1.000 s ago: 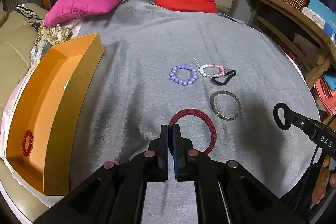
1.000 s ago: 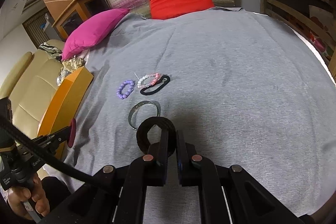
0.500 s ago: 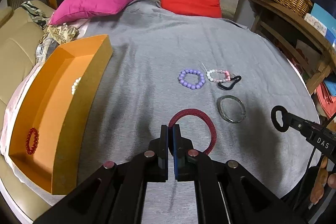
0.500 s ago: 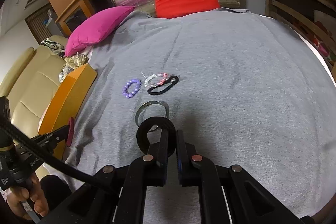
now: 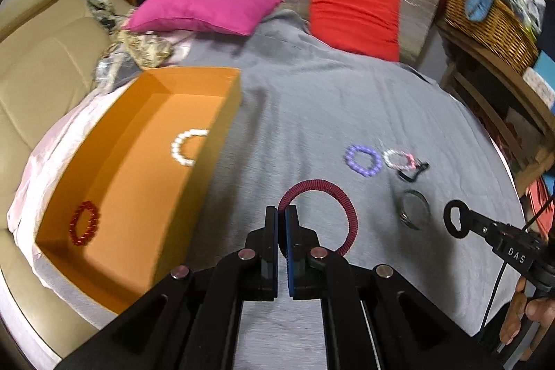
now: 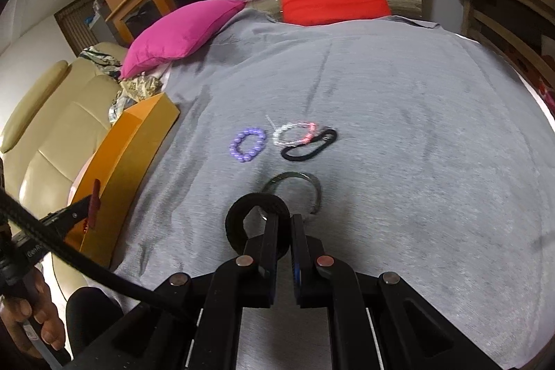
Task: Organize jewelry
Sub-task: 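Carry the maroon band and black ring toward the orange box with both tools, then release the black ring into the box with the right tool while the left holds the maroon band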
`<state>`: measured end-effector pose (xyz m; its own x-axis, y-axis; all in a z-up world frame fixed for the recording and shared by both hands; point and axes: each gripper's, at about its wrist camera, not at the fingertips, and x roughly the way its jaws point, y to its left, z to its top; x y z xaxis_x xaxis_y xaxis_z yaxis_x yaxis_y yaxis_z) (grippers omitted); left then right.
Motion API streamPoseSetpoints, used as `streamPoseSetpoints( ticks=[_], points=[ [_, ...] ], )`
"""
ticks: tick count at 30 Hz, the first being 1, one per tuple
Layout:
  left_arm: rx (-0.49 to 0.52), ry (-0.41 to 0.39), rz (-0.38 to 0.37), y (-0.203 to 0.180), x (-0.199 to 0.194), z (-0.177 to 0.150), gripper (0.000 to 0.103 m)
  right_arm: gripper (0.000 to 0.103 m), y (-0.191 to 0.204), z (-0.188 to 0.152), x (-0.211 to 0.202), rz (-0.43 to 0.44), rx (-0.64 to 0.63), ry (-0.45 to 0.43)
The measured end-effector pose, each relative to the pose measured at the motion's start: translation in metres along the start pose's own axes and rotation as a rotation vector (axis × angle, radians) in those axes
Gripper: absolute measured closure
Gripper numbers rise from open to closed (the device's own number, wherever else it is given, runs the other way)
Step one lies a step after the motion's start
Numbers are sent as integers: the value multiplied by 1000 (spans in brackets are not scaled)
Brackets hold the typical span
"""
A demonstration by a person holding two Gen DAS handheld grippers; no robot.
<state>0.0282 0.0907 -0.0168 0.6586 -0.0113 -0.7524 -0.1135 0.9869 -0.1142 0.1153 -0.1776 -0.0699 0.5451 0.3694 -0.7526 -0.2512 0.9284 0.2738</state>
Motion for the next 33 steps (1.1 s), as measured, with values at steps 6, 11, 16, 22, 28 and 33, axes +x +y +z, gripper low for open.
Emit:
streamPoseSetpoints(
  ticks=[6,11,16,22,28,33],
  points=[
    [-95,-19,53,47,-4,7,99,96,29,9,7,17,-59,5],
    [-169,-8,111,89,4,10,99,96,62,24,14,44,-114,2],
    [-214,18,153,118,16,11,99,96,102,44,19,82,-180,-16],
    [-240,40,198,139,26,11,99,96,146,62,34,130,-235,-17],
    [-274,60,224,157,35,10,99,96,195,80,66,182,-285,24],
    [-295,67,237,170,43,12,99,96,232,90,94,187,-340,53]
  ],
)
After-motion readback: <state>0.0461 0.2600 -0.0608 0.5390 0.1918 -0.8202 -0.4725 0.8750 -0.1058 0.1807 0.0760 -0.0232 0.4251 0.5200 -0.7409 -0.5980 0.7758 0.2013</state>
